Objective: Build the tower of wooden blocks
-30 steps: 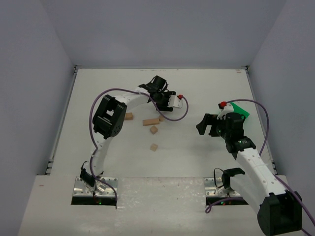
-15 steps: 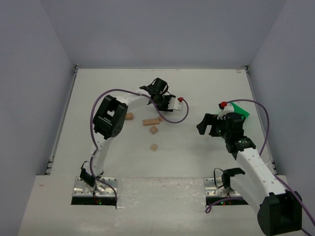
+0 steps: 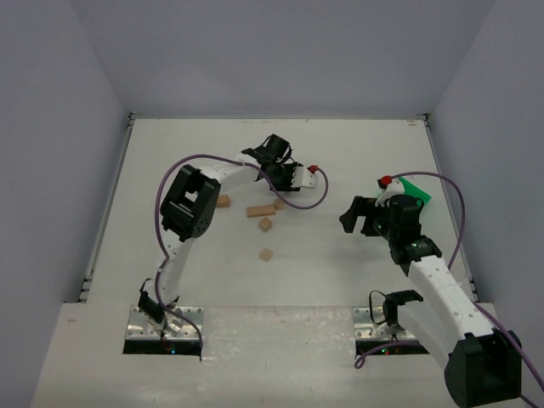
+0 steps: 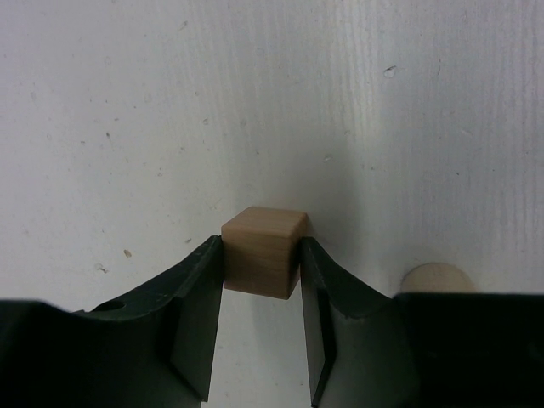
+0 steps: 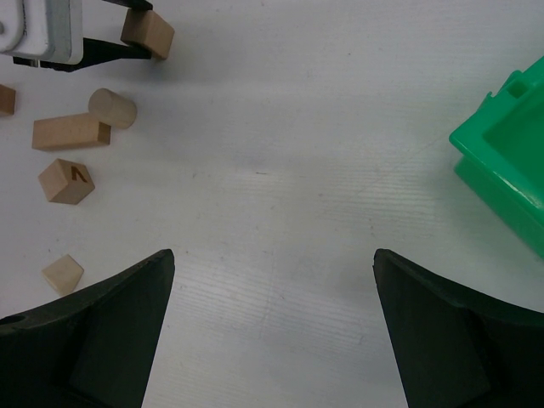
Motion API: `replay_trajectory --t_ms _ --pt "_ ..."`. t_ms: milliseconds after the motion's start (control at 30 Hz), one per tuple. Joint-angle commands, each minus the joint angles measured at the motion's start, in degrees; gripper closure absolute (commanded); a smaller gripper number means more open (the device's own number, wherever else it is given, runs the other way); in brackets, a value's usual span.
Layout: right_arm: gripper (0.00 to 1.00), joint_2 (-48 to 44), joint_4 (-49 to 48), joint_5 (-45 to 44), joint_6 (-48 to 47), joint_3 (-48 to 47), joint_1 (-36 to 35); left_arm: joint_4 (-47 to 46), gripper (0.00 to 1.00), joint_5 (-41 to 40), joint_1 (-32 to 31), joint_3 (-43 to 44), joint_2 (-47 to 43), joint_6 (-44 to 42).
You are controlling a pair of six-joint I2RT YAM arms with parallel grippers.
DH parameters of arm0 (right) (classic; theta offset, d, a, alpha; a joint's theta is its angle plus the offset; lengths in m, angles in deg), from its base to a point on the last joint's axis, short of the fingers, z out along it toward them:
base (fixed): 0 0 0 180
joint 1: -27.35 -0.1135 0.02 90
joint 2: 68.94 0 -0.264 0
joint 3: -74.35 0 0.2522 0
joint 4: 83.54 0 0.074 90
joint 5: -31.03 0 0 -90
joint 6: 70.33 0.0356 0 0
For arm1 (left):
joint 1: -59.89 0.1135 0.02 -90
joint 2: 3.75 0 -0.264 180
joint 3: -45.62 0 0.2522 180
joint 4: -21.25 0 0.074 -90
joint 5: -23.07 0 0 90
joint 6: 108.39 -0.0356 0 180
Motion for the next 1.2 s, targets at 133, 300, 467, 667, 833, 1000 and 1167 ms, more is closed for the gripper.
replay_trajectory --t_ms 133,300,467,667,833,1000,1167 --pt "0.01 0.8 -2.4 -0.1 0.7 -0.3 -0.1 2.2 0.86 0.2 3.6 -5.4 -10.2 4.8" --pt "0.01 1.3 -2.6 -0.3 0.9 -0.5 0.0 1.0 0.84 -0.9 6.5 -12.9 -15.2 6.8" --pt "0.01 2.1 -2.7 -0.3 1.2 -0.7 -0.1 -1.7 0.82 0.3 10.2 -16.6 -18.4 10.3" --pt "0.01 3.7 -2.6 -0.5 1.2 -1.3 -0.1 -8.8 0.82 -1.2 11.8 -23.7 -22.0 12.8" --pt "0.01 4.5 -2.5 -0.4 1.3 -1.5 -0.1 -9.2 0.82 -1.0 13.1 -25.7 -22.4 12.2" --pt "0.01 4.9 -2.5 -0.4 1.2 -1.7 -0.1 -9.2 0.82 -0.2 13.3 -27.6 -23.5 12.3" --pt "0.01 4.8 -2.4 -0.4 1.2 -1.6 -0.1 -11.3 0.81 -2.8 13.5 -30.9 -24.7 12.1"
